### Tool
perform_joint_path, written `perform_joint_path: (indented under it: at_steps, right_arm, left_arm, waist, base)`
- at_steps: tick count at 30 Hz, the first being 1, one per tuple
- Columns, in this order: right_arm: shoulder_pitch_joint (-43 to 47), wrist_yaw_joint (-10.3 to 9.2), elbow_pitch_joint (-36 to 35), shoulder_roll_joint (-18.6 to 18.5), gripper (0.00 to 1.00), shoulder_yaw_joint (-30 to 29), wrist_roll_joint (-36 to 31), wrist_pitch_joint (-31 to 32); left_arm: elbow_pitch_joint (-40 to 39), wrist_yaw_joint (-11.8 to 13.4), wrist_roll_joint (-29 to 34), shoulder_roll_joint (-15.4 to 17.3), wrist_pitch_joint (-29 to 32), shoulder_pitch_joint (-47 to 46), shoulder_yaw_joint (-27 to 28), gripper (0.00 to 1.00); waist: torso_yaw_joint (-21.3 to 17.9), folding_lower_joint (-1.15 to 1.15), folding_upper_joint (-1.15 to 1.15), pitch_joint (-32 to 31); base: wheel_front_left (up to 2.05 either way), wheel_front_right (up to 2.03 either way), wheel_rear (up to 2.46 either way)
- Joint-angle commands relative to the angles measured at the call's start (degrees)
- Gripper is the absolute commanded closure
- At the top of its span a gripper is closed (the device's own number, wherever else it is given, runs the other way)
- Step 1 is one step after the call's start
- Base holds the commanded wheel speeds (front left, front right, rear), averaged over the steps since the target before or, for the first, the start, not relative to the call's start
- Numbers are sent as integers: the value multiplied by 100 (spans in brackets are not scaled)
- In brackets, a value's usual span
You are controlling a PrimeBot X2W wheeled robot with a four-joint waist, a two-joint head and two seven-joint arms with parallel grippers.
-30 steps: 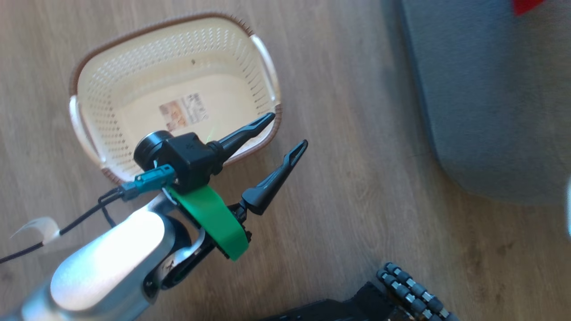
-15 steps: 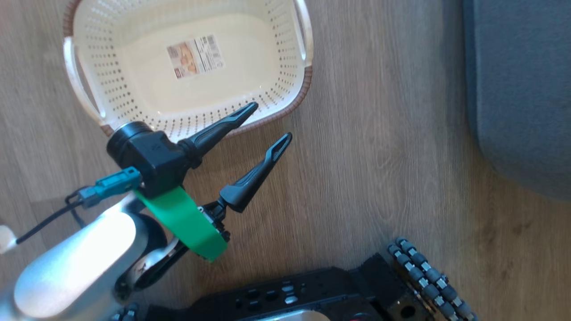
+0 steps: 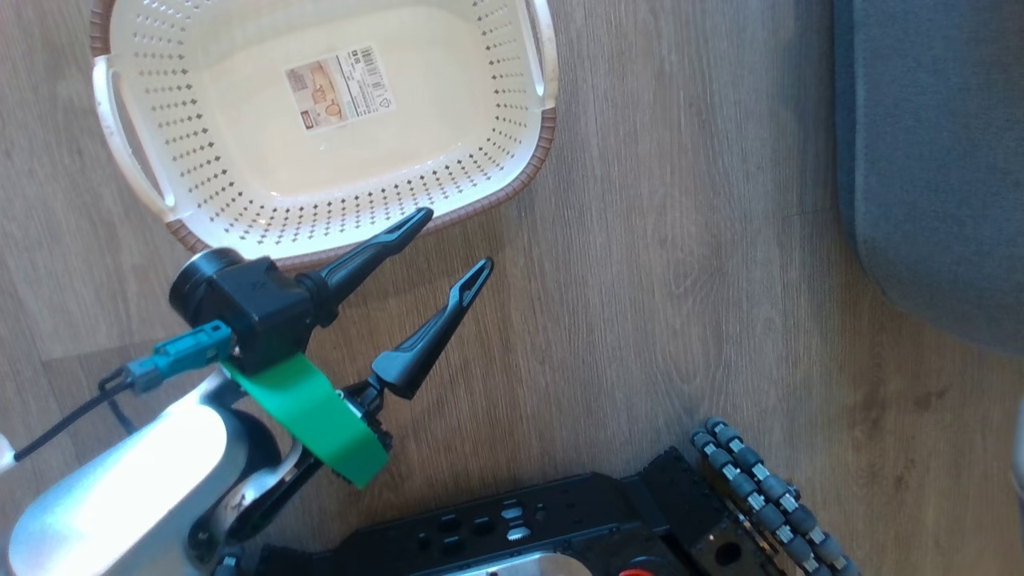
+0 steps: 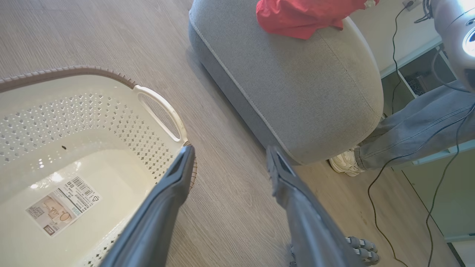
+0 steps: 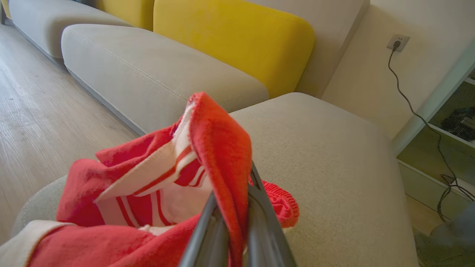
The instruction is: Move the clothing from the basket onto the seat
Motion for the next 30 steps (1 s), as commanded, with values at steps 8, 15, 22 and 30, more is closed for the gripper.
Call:
perform_joint_path:
  at_steps: [8, 15, 22, 30]
  right_arm:
    - [421, 40, -47, 45, 100, -744, -811, -32]
    - [164, 40, -338, 111, 100, -1532, -1168, -294]
    - [182, 40, -461, 40, 100, -1851, -1271, -265]
    - [473, 40, -422, 378, 26, -1672, -1218, -206]
  left_arm:
    - [-319, 140, -41, 221, -2, 158, 201, 0]
    - [-391, 212, -47, 330, 17, 178, 256, 0]
    - [-485, 292, -71, 427, 27, 202, 323, 0]
    - [-589, 352, -74, 517, 68, 163, 388, 0]
  waist:
    - [-3, 0, 0, -70]
    - [-54, 0, 0, 3]
    - [-167, 0, 0, 96]
    - [-191, 0, 0, 330]
  base:
    - [0, 0, 0]
    - [0, 0, 0]
    - [0, 0, 0]
    - [0, 0, 0]
